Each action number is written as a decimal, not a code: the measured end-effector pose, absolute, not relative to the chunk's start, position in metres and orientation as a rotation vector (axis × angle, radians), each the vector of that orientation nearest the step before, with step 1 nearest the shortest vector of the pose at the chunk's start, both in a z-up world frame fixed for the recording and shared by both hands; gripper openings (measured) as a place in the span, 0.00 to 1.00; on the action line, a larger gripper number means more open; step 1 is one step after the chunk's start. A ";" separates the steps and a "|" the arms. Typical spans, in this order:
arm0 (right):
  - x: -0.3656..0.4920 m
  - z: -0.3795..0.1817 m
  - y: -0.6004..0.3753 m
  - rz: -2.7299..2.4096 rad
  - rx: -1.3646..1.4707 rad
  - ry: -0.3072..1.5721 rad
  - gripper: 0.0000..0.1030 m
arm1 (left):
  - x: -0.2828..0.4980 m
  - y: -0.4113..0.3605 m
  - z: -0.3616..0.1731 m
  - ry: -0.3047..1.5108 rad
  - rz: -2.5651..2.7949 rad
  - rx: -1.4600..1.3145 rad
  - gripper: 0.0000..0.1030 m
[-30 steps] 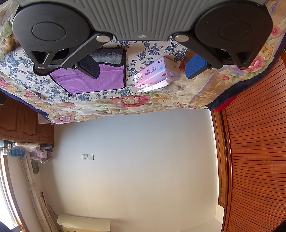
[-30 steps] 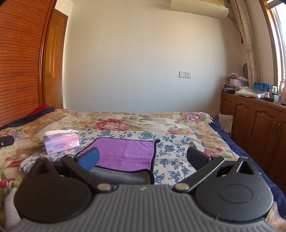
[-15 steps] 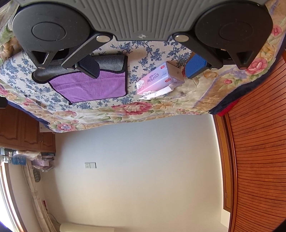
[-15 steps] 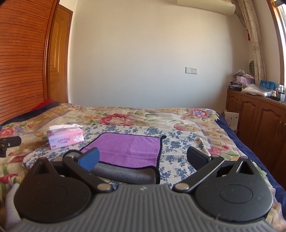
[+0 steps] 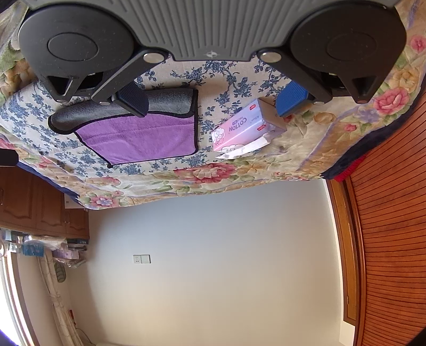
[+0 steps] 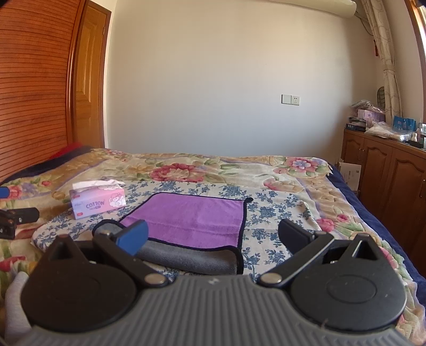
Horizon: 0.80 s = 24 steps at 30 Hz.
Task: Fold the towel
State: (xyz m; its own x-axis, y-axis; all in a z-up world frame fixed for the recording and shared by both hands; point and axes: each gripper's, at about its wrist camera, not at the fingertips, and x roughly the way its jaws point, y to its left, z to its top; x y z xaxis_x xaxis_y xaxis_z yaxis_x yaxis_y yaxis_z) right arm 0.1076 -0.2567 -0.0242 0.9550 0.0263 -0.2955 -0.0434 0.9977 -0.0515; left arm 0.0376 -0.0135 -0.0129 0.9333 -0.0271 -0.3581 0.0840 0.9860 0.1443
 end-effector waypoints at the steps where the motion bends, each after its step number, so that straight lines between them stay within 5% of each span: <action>1: 0.109 -0.025 -0.257 0.036 -0.058 0.304 1.00 | 0.039 -0.014 -0.013 0.363 -0.059 0.160 1.00; 24: 0.141 -0.037 -0.259 0.080 -0.059 0.396 1.00 | 0.073 -0.022 -0.016 0.421 -0.092 0.163 1.00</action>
State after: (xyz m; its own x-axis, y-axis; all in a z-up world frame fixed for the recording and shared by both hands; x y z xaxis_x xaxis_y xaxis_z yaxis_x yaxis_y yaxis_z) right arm 0.1406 -0.2588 -0.0367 0.9196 0.0662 -0.3873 -0.0893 0.9951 -0.0419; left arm 0.0732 -0.0219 -0.0164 0.9087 -0.0552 -0.4137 0.1225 0.9828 0.1381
